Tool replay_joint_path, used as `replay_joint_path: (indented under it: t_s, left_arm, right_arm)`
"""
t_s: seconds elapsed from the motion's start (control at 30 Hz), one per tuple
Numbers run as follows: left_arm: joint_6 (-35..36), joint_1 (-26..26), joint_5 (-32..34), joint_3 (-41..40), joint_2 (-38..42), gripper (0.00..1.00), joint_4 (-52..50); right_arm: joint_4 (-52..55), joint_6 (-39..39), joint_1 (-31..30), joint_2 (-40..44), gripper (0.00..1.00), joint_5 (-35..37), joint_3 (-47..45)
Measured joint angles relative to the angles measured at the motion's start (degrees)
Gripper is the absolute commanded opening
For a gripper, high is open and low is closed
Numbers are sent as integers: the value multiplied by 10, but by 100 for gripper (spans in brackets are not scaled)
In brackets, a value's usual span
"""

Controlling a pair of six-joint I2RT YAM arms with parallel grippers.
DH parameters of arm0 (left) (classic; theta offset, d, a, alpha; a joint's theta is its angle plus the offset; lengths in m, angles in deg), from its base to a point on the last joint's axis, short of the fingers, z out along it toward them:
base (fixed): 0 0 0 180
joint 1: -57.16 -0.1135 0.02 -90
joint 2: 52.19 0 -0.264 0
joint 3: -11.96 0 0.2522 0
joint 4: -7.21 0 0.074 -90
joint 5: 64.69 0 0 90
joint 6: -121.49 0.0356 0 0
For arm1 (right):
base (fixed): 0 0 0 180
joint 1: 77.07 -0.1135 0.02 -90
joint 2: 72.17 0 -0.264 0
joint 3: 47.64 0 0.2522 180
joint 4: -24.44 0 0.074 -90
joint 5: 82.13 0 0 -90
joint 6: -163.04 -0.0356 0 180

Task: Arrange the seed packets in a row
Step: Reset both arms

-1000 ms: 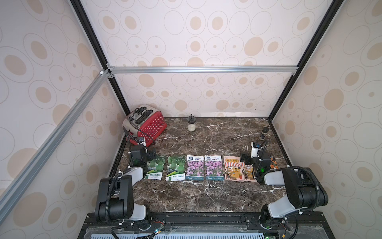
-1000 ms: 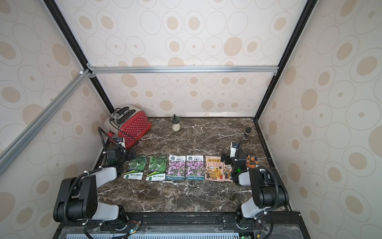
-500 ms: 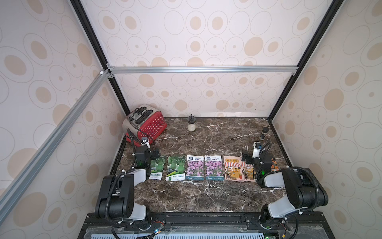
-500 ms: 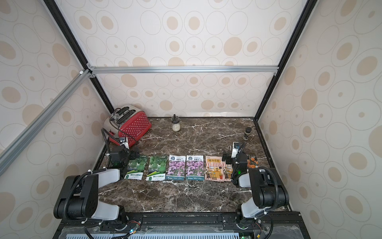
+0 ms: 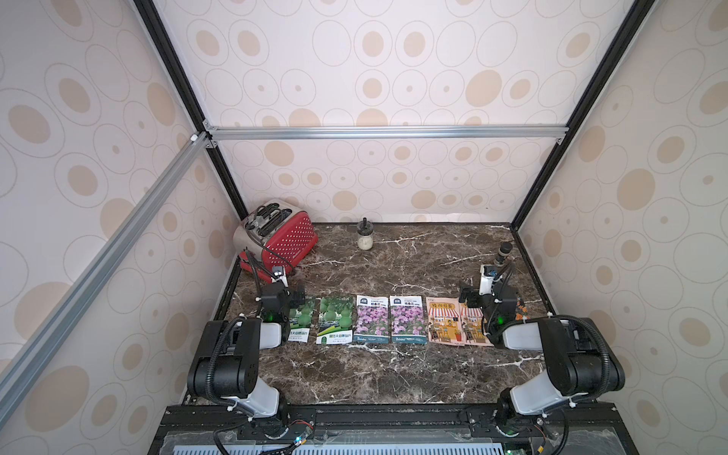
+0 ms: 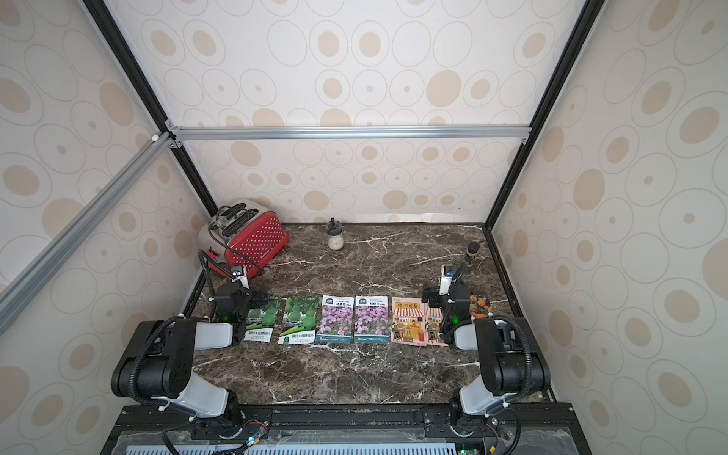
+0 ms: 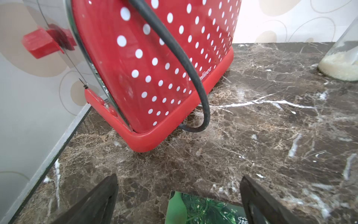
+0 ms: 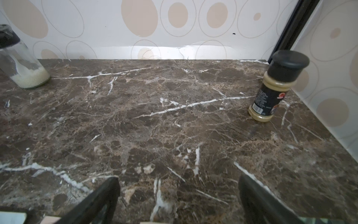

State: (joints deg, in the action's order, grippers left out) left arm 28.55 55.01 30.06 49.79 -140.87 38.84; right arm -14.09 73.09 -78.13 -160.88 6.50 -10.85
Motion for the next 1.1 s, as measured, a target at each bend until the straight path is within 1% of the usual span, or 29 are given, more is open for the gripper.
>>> replay_joint_path:
  t_s: [0.33,1.1]
  left_arm:
    - [0,1,-1,0,0,99,4]
    - [0,1,-1,0,0,99,4]
  right_arm:
    - [30,3,0,-2,100,-4,5]
    - [33,3,0,-2,100,-6,5]
